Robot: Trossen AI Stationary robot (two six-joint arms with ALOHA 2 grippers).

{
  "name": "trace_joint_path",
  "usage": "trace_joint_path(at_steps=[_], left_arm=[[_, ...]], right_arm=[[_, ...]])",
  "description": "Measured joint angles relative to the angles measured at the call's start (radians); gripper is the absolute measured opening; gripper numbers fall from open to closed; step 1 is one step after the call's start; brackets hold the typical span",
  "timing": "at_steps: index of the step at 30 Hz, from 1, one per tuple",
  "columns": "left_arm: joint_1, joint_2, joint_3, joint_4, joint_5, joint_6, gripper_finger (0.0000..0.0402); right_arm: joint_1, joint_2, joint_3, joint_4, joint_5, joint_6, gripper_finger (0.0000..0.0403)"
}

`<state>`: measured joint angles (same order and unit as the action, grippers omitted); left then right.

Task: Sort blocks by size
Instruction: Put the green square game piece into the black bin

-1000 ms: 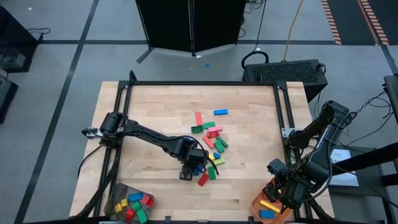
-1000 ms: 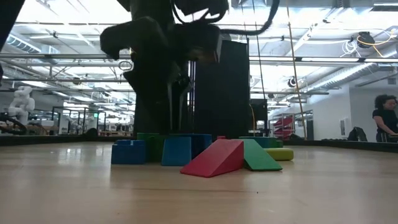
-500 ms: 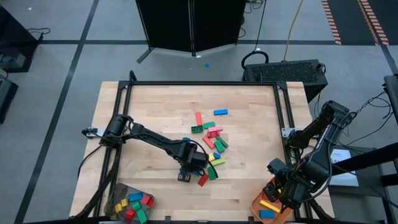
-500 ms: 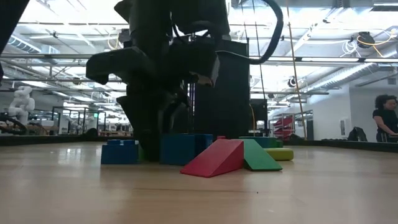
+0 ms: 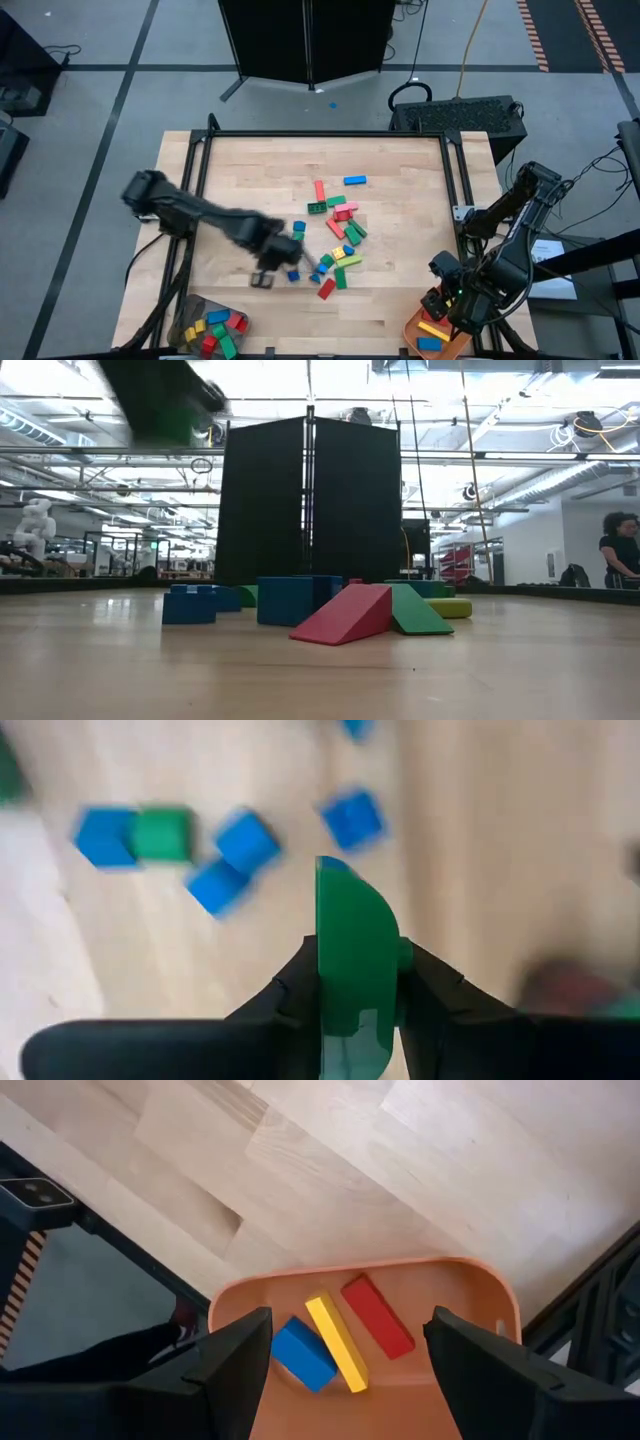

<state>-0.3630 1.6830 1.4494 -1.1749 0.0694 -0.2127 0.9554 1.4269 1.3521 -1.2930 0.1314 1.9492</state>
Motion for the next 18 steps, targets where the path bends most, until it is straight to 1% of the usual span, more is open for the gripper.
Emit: trace_joint_path(at_steps=[3,5,8,11,14,18], left_arm=[[-0.119,-0.075,0.000,-0.059,0.007,-0.094,0.0080],[-0.209,-0.108,0.000,-0.068,0.003,-0.177,0.0080],[-0.352,-0.123,0.000,-0.037,-0.026,-0.320,0.0080],[-0.479,-0.113,0.000,0.009,-0.061,-0.417,0.0080],[-0.569,-0.093,-0.012,0.046,-0.109,-0.486,0.0080],[-0.632,-0.091,-0.099,0.090,-0.115,-0.613,0.0080]], right_arm=[[0.000,0.000,0.000,0.000,0.000,-0.005,0.0256],[0.000,0.000,0.000,0.000,0.000,-0.005,0.0256],[0.000,0.000,0.000,0.000,0.000,-0.014,0.0256],[0.000,0.000,0.000,0.000,0.000,-0.036,0.0256],[0.000,0.000,0.000,0.000,0.000,-0.045,0.0256],[0.000,0.000,0.000,0.000,0.000,-0.040,0.0256]])
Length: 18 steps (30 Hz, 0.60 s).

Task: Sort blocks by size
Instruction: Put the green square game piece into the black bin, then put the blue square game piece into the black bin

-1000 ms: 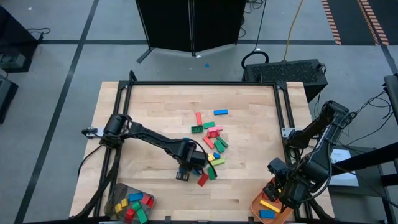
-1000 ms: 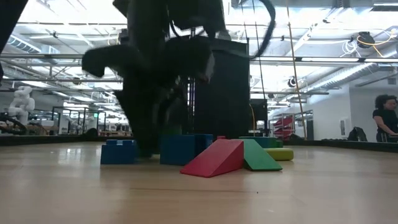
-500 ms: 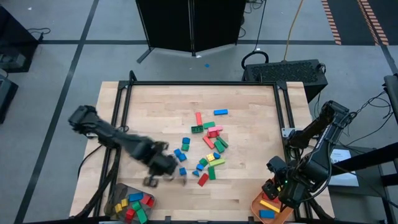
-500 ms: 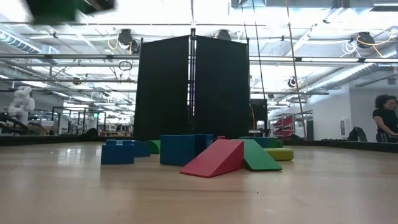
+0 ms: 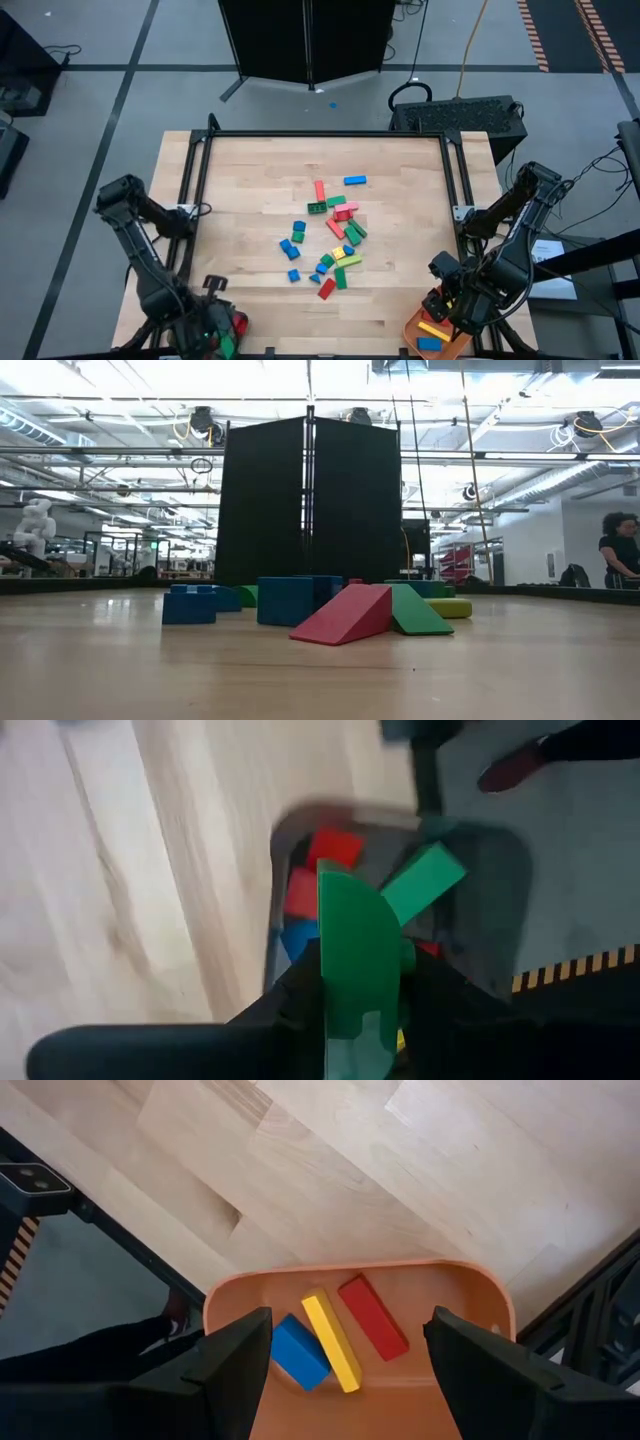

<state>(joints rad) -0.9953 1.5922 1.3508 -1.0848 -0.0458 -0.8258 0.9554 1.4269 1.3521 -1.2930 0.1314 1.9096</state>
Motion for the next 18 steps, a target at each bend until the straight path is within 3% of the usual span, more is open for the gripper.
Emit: trace_joint_path(at_steps=[4,9,14,18], left_arm=[[-0.034,0.001,-0.088,0.072,0.047,-0.071,0.0092],[-0.042,0.001,-0.127,0.137,0.145,-0.059,0.0153],[-0.023,-0.010,-0.128,0.123,0.148,-0.033,0.0215],[0.058,-0.034,-0.128,0.081,0.103,-0.016,0.0246]], right_arm=[[0.000,0.000,0.000,0.000,0.000,0.010,0.0256],[0.000,0.000,0.000,0.002,0.000,0.012,0.0256],[0.000,0.000,0.000,0.002,0.002,0.012,0.0256],[0.000,0.000,0.000,0.001,0.002,0.012,0.0256]])
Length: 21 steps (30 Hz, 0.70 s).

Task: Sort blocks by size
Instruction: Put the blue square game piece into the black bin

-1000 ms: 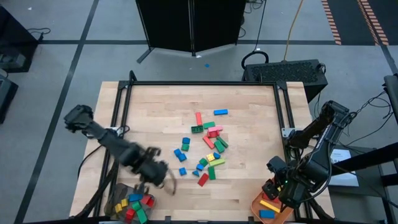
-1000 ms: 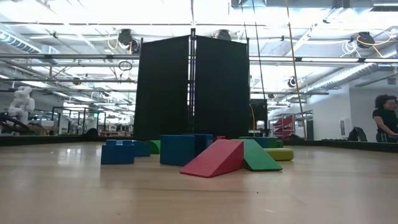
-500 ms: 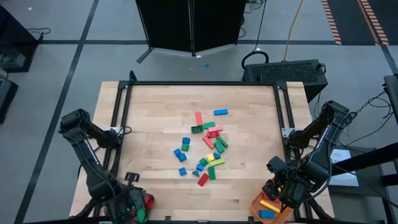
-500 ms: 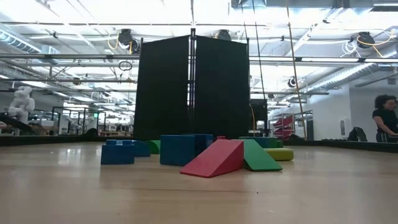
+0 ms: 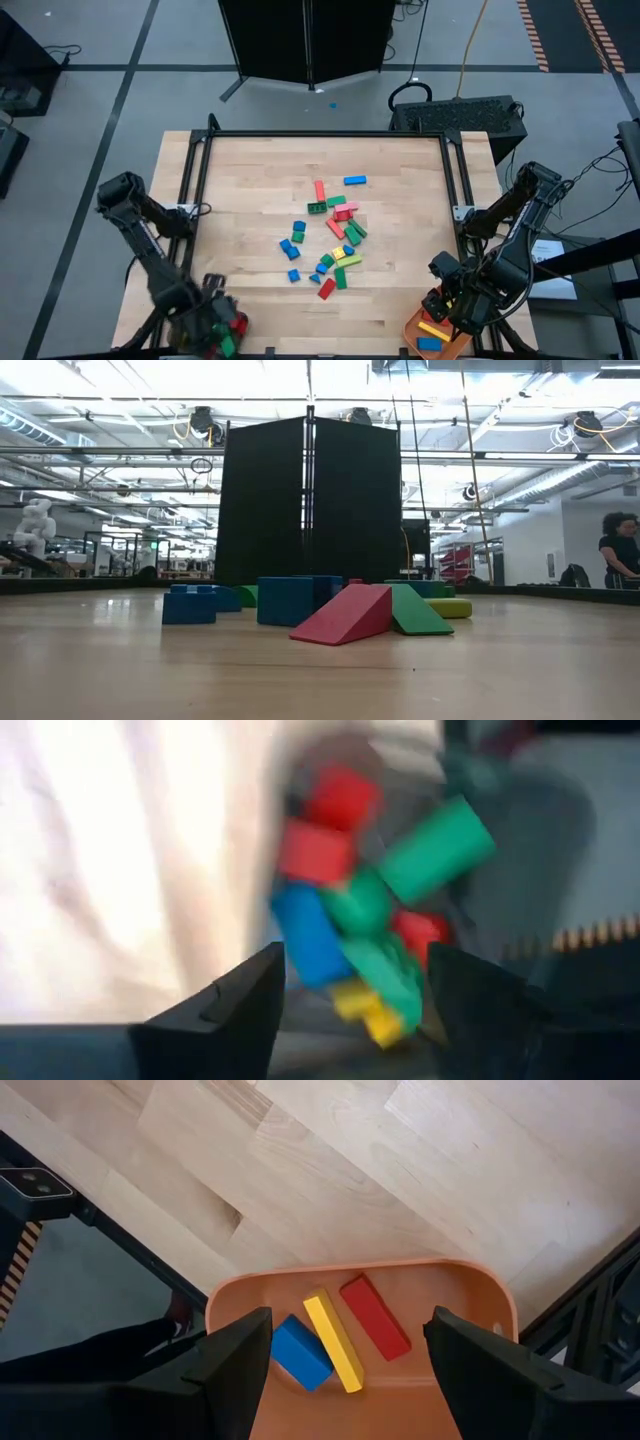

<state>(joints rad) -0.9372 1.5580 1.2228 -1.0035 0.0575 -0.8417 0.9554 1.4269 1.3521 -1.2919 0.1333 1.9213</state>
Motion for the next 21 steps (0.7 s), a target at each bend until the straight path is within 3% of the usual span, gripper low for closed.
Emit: trace_joint_path(at_steps=[6,9,13,21], left_arm=[[0.205,-0.065,0.000,0.001,-0.326,0.155,0.0257],[0.316,-0.070,-0.008,0.107,-0.440,0.187,0.0258],[0.385,-0.032,-0.082,0.388,-0.408,0.276,0.0258],[0.409,0.089,-0.178,0.560,-0.396,0.276,0.0258]], right_arm=[[0.000,0.000,0.000,0.000,0.000,0.002,0.0256],[0.000,0.000,0.000,0.000,0.001,0.002,0.0256],[0.000,0.000,0.000,-0.001,0.002,-0.001,0.0256],[0.000,0.000,0.000,-0.007,0.017,-0.006,0.0256]])
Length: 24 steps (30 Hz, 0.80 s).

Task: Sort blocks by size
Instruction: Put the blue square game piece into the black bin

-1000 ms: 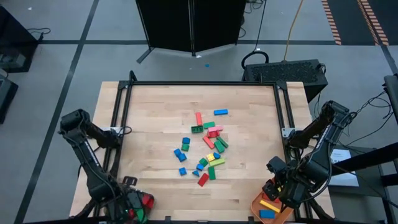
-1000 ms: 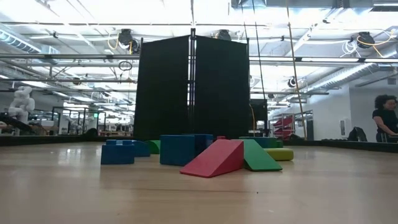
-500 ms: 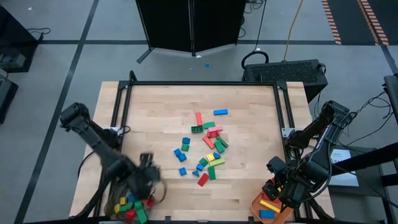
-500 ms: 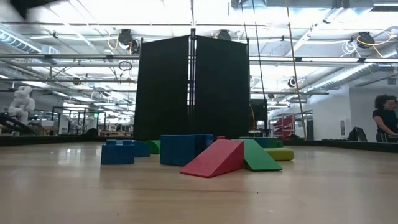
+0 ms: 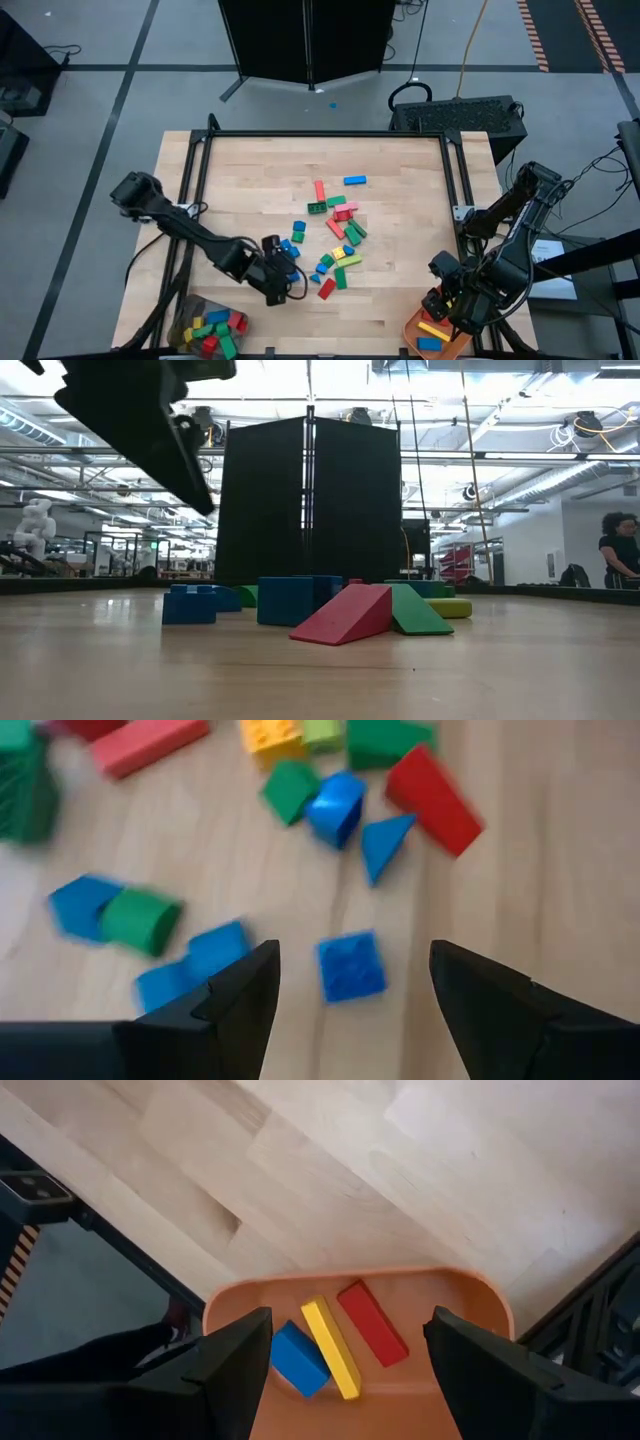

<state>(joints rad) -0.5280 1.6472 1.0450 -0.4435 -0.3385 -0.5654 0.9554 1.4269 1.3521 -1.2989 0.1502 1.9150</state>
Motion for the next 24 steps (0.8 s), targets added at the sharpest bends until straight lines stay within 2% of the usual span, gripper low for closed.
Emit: trace_joint_path(at_steps=[4,19,22,24], left_arm=[[0.000,0.037,-0.027,0.073,-0.005,-0.002,0.0258],[0.004,0.244,-0.035,0.189,0.043,-0.031,0.0257],[0.013,0.250,-0.035,0.188,0.075,-0.032,0.0241],[0.017,0.249,-0.035,0.185,0.097,-0.031,0.0216]], right_arm=[[0.000,0.000,0.000,0.000,0.035,0.008,0.0256],[0.000,0.000,0.000,0.000,0.037,0.002,0.0256],[0.000,0.000,0.000,0.000,0.037,0.002,0.0256],[0.000,0.000,0.000,0.000,0.037,0.002,0.0256]])
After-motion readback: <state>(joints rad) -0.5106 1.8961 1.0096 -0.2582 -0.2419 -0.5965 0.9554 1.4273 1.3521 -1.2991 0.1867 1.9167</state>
